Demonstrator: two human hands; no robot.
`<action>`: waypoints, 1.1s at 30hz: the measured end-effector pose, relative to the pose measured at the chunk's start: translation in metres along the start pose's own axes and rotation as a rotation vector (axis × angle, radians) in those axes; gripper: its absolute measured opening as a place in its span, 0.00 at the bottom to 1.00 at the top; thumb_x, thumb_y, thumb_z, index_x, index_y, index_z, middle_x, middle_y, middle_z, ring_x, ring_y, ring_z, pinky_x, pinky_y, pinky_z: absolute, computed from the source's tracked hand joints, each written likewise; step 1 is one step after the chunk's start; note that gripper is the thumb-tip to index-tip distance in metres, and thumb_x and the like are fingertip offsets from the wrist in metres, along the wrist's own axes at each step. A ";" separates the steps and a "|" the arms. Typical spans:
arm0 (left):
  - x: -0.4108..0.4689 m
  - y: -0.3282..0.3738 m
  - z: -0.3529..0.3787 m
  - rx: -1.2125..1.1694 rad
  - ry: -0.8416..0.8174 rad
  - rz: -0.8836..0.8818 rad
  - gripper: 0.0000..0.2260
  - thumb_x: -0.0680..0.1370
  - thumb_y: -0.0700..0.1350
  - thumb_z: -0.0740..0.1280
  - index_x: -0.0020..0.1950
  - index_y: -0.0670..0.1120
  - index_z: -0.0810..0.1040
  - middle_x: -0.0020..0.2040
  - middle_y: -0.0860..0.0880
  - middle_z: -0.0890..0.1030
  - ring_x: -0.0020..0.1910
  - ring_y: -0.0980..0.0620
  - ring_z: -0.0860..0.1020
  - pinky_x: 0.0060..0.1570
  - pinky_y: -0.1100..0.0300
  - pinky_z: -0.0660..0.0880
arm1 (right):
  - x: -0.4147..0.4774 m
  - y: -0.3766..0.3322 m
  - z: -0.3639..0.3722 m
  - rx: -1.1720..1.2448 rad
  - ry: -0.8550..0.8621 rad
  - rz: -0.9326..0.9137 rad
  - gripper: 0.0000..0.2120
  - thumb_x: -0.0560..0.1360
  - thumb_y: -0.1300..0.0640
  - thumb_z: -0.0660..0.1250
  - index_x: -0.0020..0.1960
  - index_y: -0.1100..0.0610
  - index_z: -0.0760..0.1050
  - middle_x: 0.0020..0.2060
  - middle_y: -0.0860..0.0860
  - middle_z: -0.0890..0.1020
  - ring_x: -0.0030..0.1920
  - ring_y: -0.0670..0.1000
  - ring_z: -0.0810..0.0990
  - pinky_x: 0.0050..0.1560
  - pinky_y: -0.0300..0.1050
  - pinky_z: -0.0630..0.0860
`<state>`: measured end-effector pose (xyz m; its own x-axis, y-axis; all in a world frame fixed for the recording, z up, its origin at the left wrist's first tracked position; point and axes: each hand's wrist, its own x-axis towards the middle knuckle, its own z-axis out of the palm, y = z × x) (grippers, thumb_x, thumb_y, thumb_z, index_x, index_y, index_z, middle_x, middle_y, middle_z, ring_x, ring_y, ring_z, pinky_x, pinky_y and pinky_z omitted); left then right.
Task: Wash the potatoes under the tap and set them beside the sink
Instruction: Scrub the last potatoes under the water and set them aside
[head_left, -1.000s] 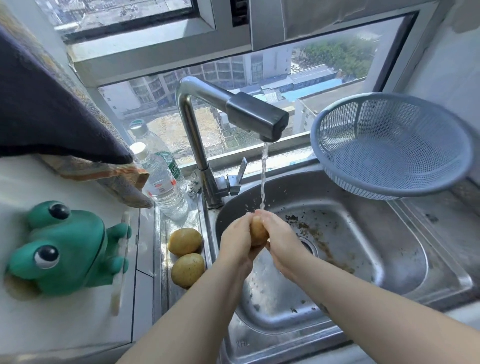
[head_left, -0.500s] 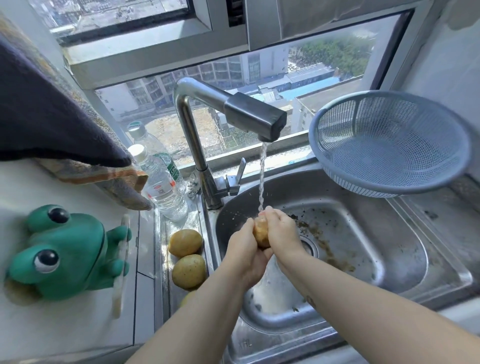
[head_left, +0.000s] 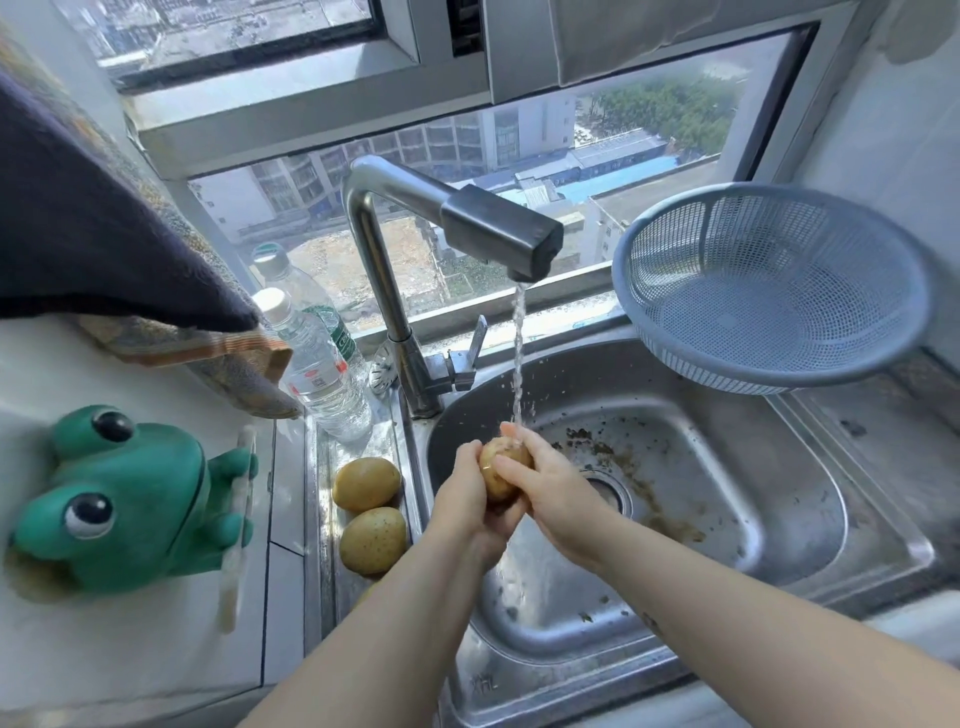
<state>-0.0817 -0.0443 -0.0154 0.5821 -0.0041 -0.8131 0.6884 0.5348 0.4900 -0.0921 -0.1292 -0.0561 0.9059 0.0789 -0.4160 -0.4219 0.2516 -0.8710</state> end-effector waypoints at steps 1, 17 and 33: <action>-0.001 -0.002 0.002 -0.009 -0.003 0.010 0.11 0.80 0.49 0.62 0.47 0.41 0.76 0.44 0.40 0.81 0.42 0.46 0.80 0.35 0.53 0.82 | 0.000 0.000 0.001 -0.009 0.033 -0.004 0.17 0.77 0.58 0.65 0.65 0.49 0.70 0.62 0.54 0.75 0.63 0.52 0.75 0.68 0.51 0.70; -0.011 0.013 0.002 0.025 -0.024 -0.053 0.11 0.79 0.49 0.64 0.47 0.40 0.75 0.42 0.39 0.78 0.39 0.45 0.78 0.28 0.55 0.79 | -0.002 -0.020 0.004 0.426 -0.011 0.090 0.18 0.79 0.67 0.59 0.68 0.62 0.68 0.63 0.60 0.74 0.62 0.55 0.74 0.68 0.50 0.69; 0.001 0.023 -0.009 0.157 -0.139 -0.120 0.15 0.77 0.51 0.67 0.50 0.39 0.78 0.41 0.38 0.81 0.28 0.47 0.81 0.24 0.58 0.79 | -0.003 -0.035 -0.018 0.475 -0.171 0.220 0.12 0.80 0.66 0.54 0.58 0.63 0.74 0.53 0.59 0.79 0.54 0.55 0.76 0.64 0.49 0.69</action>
<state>-0.0690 -0.0244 -0.0075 0.5382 -0.1816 -0.8230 0.8089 0.3857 0.4438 -0.0805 -0.1552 -0.0296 0.8076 0.3248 -0.4922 -0.5756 0.6157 -0.5382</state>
